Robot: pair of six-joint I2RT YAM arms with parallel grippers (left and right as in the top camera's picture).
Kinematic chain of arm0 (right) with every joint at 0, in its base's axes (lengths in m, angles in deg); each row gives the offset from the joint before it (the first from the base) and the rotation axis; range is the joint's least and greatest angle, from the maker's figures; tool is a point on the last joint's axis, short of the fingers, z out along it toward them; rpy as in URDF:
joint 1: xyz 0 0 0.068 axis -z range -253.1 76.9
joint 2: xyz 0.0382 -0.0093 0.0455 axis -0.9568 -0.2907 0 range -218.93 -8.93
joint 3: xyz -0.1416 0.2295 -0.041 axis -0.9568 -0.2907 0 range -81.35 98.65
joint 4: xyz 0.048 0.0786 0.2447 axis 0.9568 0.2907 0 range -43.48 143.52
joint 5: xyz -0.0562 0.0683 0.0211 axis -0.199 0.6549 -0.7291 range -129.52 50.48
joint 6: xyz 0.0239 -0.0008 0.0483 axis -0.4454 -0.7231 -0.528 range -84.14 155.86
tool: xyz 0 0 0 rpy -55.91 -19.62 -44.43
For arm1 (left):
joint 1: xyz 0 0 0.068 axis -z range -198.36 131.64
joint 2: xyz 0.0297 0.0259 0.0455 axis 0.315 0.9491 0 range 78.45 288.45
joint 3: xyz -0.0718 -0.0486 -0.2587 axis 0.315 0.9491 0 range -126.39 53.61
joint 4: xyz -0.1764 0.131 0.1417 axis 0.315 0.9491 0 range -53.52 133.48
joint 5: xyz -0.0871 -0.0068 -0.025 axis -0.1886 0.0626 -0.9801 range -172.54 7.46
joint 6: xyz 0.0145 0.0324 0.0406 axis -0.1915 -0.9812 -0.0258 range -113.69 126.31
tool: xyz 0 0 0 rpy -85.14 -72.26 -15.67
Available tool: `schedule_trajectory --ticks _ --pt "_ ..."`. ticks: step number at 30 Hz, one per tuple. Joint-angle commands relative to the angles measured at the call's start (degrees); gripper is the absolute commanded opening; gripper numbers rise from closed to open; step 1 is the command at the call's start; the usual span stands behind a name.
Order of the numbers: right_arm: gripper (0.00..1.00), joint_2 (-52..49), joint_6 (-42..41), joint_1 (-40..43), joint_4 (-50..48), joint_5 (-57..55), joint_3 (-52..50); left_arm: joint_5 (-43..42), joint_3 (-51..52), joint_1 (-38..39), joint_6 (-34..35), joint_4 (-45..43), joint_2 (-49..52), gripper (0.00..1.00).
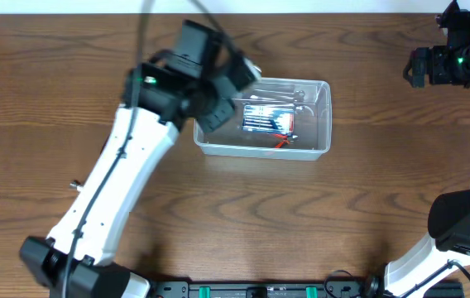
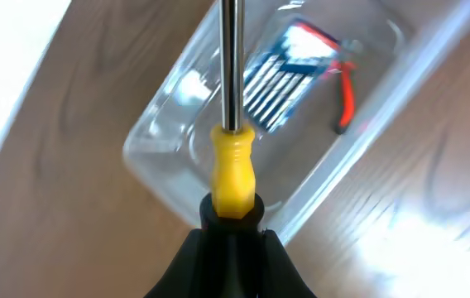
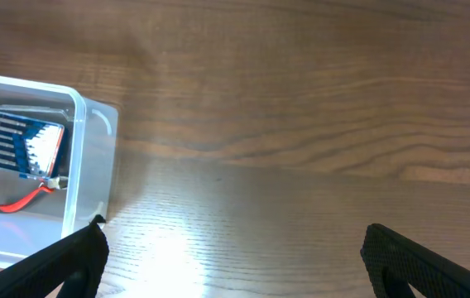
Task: Pack container
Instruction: 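Carry the screwdriver with the left gripper into the container and release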
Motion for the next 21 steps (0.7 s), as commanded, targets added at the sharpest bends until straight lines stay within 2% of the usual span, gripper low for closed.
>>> schedule_trajectory --ticks 1,7,16,19,21 --pt "0.99 -0.26 -0.20 0.09 0.04 0.48 -0.09 -2.10 0.52 2.38 -18.40 -2.08 4.09 0.06" --pt "0.99 -0.26 -0.20 0.11 0.07 0.48 -0.09 -2.08 0.52 2.99 -18.97 -7.34 12.98 0.06" --pt "0.99 -0.26 -0.15 0.15 0.02 0.46 -0.09 -2.05 0.52 3.02 -18.84 -5.70 24.48 0.07" --pt "0.99 -0.26 -0.15 0.22 0.02 0.44 -0.09 -2.05 0.52 3.02 -18.51 -4.76 25.83 0.15" --pt "0.99 -0.26 -0.13 0.26 -0.02 0.44 -0.09 -2.03 0.52 3.02 -18.40 -4.59 25.92 0.28"
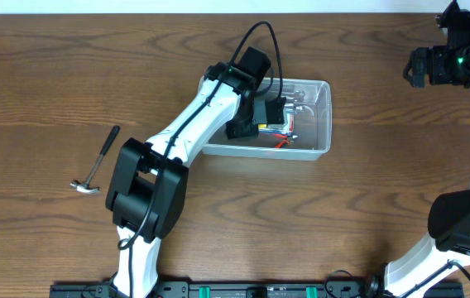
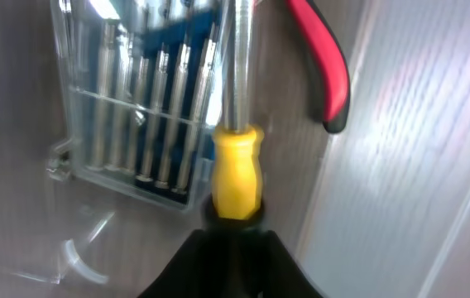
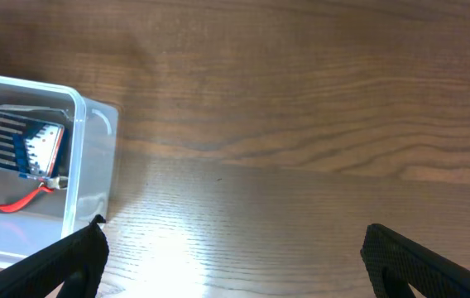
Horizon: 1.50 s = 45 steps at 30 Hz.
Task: Pack container
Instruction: 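Carry the screwdriver with the left gripper into the container and release, then move the left gripper to the black-handled hammer and grasp it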
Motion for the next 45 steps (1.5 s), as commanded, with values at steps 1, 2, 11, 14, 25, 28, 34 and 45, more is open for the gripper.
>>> schedule_trajectory --ticks 1,2,11,14,25,28,34,45 --pt "0.99 -0.26 -0.13 0.28 -0.02 0.44 -0.09 -0.59 0.33 -0.24 -0.39 0.24 0.02 0.33" --pt "0.99 -0.26 -0.13 0.33 -0.02 0.44 -0.09 -0.44 0.33 -0.26 -0.39 0.26 0.02 0.36" --pt "0.99 -0.26 -0.15 0.55 0.02 0.44 -0.09 -0.44 0.31 -0.24 0.26 2.23 -2.21 0.54" --pt "0.99 -0.26 -0.13 0.55 0.00 0.44 -0.09 2.38 0.31 -0.24 1.01 2.40 -6.93 0.54" --pt "0.99 -0.26 -0.15 0.55 0.02 0.44 -0.09 18.86 -0.37 -14.45 35.23 3.58 -31.08 0.82" --pt "0.99 -0.26 -0.15 0.52 0.02 0.44 -0.09 18.91 -0.37 -24.68 50.75 4.15 -32.96 0.82" --pt "0.99 -0.26 -0.15 0.52 0.20 0.44 -0.09 17.11 1.03 -43.06 73.77 13.73 -30.95 0.82" --pt "0.99 -0.26 -0.17 0.46 0.48 0.48 -0.09 9.09 13.70 -50.38 41.33 4.00 -26.08 0.86"
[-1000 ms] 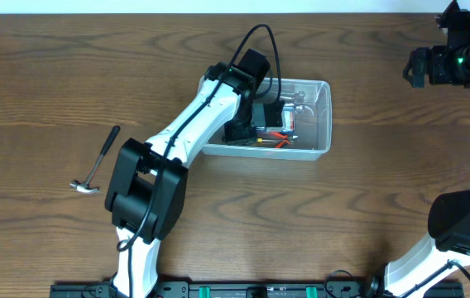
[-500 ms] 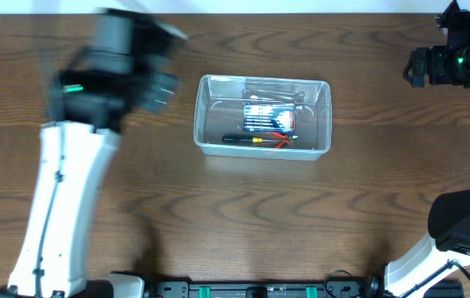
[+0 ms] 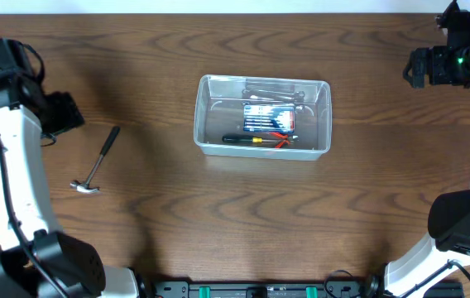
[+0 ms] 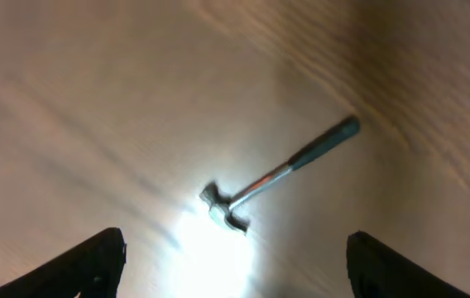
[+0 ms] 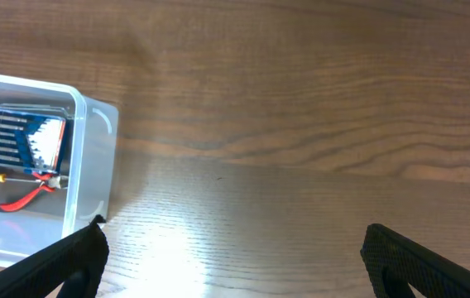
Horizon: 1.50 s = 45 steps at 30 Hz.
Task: Pack container
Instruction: 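Move the left gripper to the black-handled hammer and grasp it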
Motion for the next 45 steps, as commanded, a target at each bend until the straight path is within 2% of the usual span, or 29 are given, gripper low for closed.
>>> schedule_trajectory --ticks 1,5,8,14,20,28,45 --pt "0.99 -0.26 -0.15 0.46 0.48 0.48 -0.09 -4.63 5.11 0.50 -19.76 -3.69 2.12 0.88" --pt "0.99 -0.26 -0.15 0.48 1.49 0.46 -0.09 -5.44 9.20 0.48 -29.62 -5.92 3.74 0.90" --pt "0.99 -0.26 -0.15 0.48 1.75 0.46 -0.09 -6.14 11.17 0.31 -32.24 -6.60 4.81 0.91" --pt "0.99 -0.26 -0.13 0.50 2.19 -1.22 -0.09 -8.17 15.85 0.13 -43.45 -5.18 7.08 0.95" --pt "0.99 -0.26 -0.15 0.66 3.02 -5.16 -0.09 -7.54 16.79 -2.56 -43.95 -6.27 7.89 0.95" --pt "0.99 -0.26 -0.17 0.74 2.34 -5.16 -0.09 -7.58 16.92 -7.08 -45.72 -6.29 8.02 0.96" --pt "0.99 -0.26 -4.04 0.74 2.80 -5.16 -0.09 -7.52 17.09 -7.17 -46.05 -9.35 18.60 0.96"
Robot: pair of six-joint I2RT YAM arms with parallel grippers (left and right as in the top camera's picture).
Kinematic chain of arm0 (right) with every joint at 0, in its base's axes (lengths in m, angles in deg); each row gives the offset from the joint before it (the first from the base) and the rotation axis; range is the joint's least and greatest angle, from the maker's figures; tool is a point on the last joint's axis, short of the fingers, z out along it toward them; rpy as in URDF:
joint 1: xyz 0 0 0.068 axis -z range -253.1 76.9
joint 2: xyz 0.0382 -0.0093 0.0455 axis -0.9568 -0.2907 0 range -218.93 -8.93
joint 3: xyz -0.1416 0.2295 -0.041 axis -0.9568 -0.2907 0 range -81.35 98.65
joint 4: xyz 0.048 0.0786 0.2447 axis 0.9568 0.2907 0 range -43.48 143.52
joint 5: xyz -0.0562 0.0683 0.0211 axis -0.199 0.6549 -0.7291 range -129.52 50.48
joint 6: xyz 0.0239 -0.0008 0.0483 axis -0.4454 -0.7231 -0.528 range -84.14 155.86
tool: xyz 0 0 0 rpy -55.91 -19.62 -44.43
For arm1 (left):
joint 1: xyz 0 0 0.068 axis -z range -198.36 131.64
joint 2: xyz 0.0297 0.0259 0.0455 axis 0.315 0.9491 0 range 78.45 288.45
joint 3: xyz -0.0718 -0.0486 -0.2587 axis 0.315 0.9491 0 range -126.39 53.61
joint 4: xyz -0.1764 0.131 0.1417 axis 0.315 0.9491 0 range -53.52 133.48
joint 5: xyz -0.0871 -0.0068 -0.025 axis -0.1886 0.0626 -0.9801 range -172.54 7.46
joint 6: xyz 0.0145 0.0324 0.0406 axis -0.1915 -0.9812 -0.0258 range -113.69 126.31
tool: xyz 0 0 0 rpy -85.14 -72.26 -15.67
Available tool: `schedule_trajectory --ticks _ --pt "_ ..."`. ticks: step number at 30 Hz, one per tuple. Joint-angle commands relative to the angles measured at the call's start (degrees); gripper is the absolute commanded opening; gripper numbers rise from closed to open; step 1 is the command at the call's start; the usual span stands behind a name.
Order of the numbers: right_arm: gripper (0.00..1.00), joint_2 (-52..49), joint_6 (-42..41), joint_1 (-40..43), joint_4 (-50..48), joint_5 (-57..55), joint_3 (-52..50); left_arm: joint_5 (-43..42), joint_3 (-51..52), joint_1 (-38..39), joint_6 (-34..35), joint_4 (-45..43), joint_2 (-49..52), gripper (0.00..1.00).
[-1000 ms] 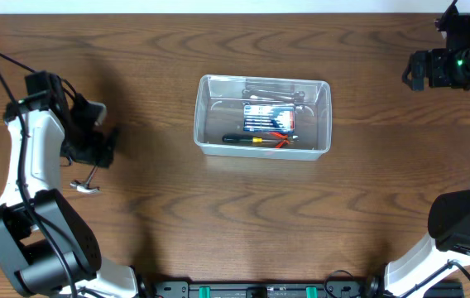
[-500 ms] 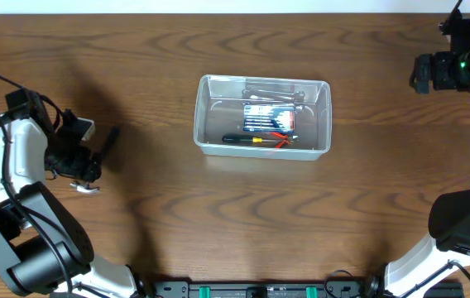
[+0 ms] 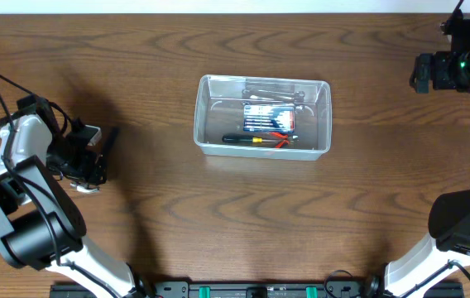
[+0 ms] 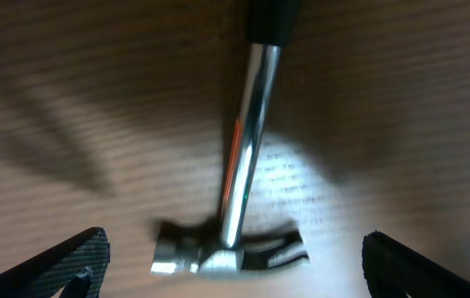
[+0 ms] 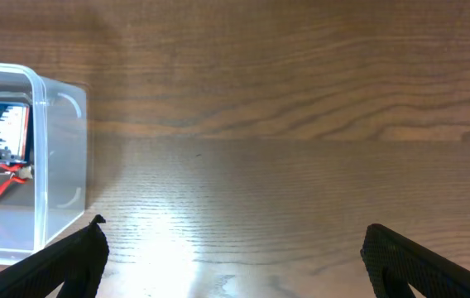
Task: Pack container
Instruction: 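Move the left gripper to the black-handled hammer and grasp it, then close the left gripper on the hammer handle and lift it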
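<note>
The clear plastic container (image 3: 199, 116) stands mid-table and holds a blue screwdriver set (image 3: 268, 122), a yellow-handled screwdriver (image 3: 256, 140), red pliers (image 3: 283, 141) and a metal tool along the far wall. A small hammer (image 4: 247, 149) with a steel shaft and dark grip lies on the wood at the left. My left gripper (image 4: 233, 265) is open low over it, fingers either side of the hammer head (image 4: 227, 252). From overhead the left gripper (image 3: 82, 157) hides most of the hammer. My right gripper (image 5: 231, 257) is open and empty, up at the far right (image 3: 434, 70).
The container's right end (image 5: 53, 165) shows at the left of the right wrist view. Bare wooden table (image 3: 367, 215) lies around it. The table's far edge runs along the top of the overhead view.
My left gripper was open high over the left of the table with the hammer small below it. Now it is low over the hammer, straddling its head. The right gripper shifted slightly right.
My left gripper was shut on the yellow-handled screwdriver at the container's left end, then held it inside over the screwdriver set. Later the screwdriver lay in the container and the gripper was open at the far left. Now it is down at the hammer.
</note>
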Motion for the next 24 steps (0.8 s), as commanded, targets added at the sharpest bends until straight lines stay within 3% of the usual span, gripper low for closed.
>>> schedule_trajectory --ticks 1,11,24 --pt "0.99 -0.26 -2.29 0.31 0.02 -0.20 -0.09 -0.15 0.35 -0.04 -1.16 -0.33 2.40 0.96" --pt "0.99 -0.26 -3.28 0.31 0.52 -0.20 -0.09 1.55 0.35 -0.04 -1.16 -0.96 4.48 0.95" --pt "0.99 -0.26 -3.89 0.31 0.92 -0.20 -0.09 2.19 0.35 -0.04 -0.87 -0.94 4.48 0.72"
